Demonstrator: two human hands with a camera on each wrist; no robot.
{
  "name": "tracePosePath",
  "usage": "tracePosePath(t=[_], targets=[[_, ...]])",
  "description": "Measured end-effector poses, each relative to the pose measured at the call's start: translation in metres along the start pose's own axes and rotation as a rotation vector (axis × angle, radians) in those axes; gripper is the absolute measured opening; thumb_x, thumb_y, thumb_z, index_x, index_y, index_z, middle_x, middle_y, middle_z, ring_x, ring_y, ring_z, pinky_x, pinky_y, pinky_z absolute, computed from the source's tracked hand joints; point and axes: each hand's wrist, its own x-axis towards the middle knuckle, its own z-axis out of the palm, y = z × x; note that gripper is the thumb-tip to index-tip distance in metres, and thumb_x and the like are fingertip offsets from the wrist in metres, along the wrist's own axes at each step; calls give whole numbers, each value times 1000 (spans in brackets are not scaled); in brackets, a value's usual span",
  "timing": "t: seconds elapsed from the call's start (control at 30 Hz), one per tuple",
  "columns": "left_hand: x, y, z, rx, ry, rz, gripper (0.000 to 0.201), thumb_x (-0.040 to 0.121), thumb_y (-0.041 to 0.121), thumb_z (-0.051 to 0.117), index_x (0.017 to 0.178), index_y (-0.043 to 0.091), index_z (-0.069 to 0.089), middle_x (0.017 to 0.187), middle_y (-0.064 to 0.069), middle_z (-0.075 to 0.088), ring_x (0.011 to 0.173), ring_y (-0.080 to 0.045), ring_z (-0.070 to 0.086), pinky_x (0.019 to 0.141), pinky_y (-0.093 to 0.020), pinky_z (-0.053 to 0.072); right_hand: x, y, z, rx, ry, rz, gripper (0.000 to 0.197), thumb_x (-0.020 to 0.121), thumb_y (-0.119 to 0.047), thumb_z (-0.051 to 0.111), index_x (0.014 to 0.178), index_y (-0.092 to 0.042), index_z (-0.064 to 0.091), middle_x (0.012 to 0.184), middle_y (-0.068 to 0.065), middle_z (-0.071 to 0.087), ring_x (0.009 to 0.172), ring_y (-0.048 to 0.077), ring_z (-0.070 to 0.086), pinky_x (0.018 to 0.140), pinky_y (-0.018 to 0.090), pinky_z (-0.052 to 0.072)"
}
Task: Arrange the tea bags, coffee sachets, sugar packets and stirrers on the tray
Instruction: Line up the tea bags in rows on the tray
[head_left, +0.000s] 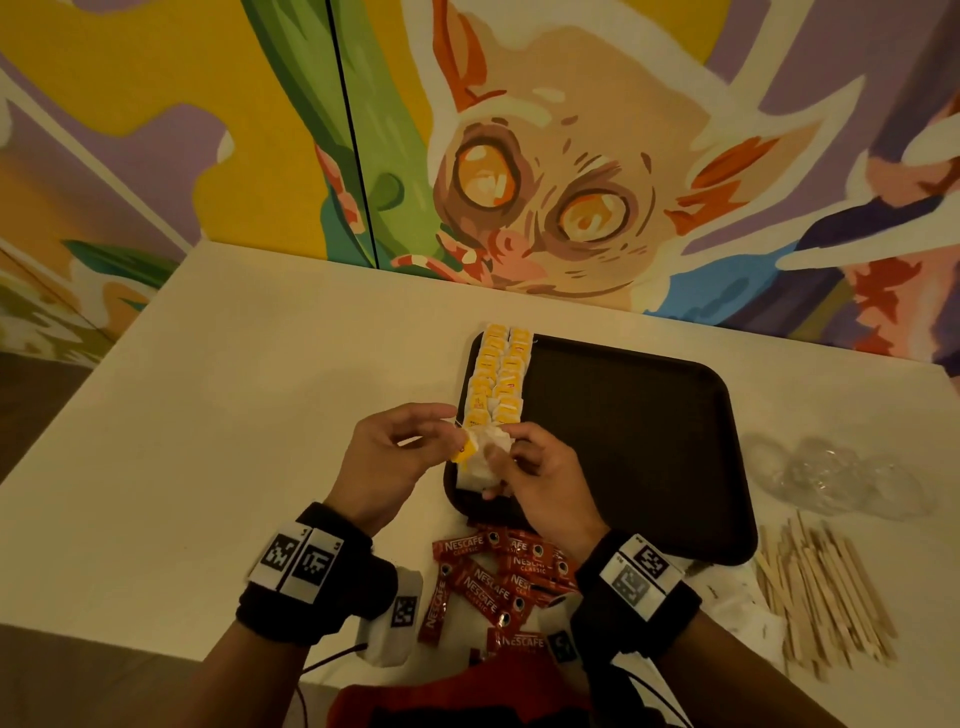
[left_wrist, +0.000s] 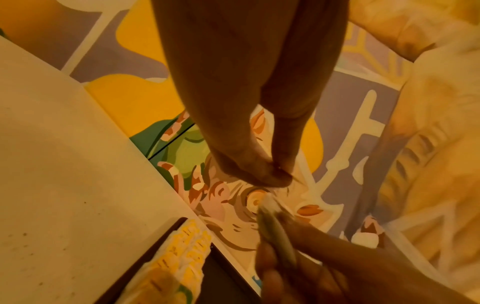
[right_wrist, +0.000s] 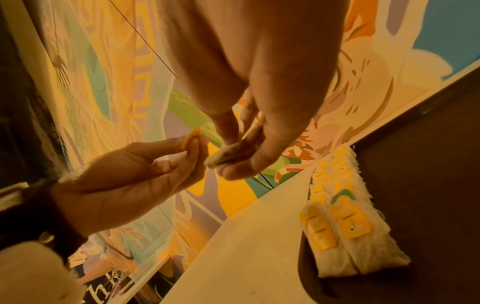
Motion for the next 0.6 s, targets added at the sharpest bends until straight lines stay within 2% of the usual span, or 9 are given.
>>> tracePosePath(t=[0.1, 0.2, 0.23, 0.3, 0.37, 0.43, 0.5, 0.6], targets=[[-3, -1, 9, -31, 51, 24, 20, 77, -1, 75, 96, 4, 72, 80, -8, 74, 75, -7, 70, 67, -15, 53, 1, -1, 5, 44, 3, 0, 13, 95, -14, 61, 107, -13, 66, 105, 12, 72, 87, 30, 73, 74, 46, 60], [-4, -5, 17, -68, 140, 5, 14, 76, 4, 77, 89, 5, 72, 77, -8, 74, 71, -12, 70, 64, -22, 57, 2, -1, 9, 19, -12, -11, 14, 96, -11, 58, 105, -12, 68, 108, 9, 72, 95, 23, 72, 75, 44, 61], [-3, -6, 18, -72, 178, -2, 13, 75, 6, 78, 86, 5, 71, 74, -6, 74, 66, -10, 68, 60, -21, 56, 2, -2, 10, 5, -20, -18, 14, 97, -10, 57, 104, -12, 69, 108, 8, 72, 95, 22, 71, 76, 42, 61], [-3, -9, 22, -97, 252, -17, 13, 75, 8, 80, 80, 5, 69, 63, 1, 70, 51, -2, 60, 49, -14, 47, 2, -5, 12, -12, -32, -34, 14, 97, -10, 56, 103, -11, 70, 106, 8, 73, 95, 19, 71, 74, 37, 61], [-3, -13, 25, -134, 308, -50, 15, 75, 10, 80, 78, 5, 67, 57, 3, 64, 43, 2, 51, 45, -11, 41, 3, -7, 13, -9, -31, -35, 15, 98, -9, 55, 104, -7, 69, 105, 8, 72, 93, 14, 71, 69, 25, 59], [-3, -17, 26, -149, 340, -70, 16, 75, 12, 80, 78, 6, 65, 61, 0, 60, 44, 2, 50, 45, -12, 41, 4, -9, 13, -12, -33, -28, 18, 99, -11, 54, 105, -6, 70, 108, 8, 70, 97, 14, 69, 69, 18, 56], [-3, -21, 26, -141, 345, -66, 17, 75, 14, 80, 78, 7, 65, 64, 0, 60, 50, 0, 53, 49, -15, 43, 4, -10, 13, -13, -40, -11, 19, 99, -16, 55, 107, -10, 71, 110, 7, 70, 102, 17, 67, 72, 19, 56], [-3, -26, 25, -90, 316, -60, 17, 75, 15, 80, 81, 10, 65, 71, 0, 65, 59, -8, 55, 54, -20, 44, 5, -10, 12, -27, -68, -45, 19, 95, -20, 62, 110, -12, 71, 106, 5, 72, 98, 14, 69, 74, 23, 57]])
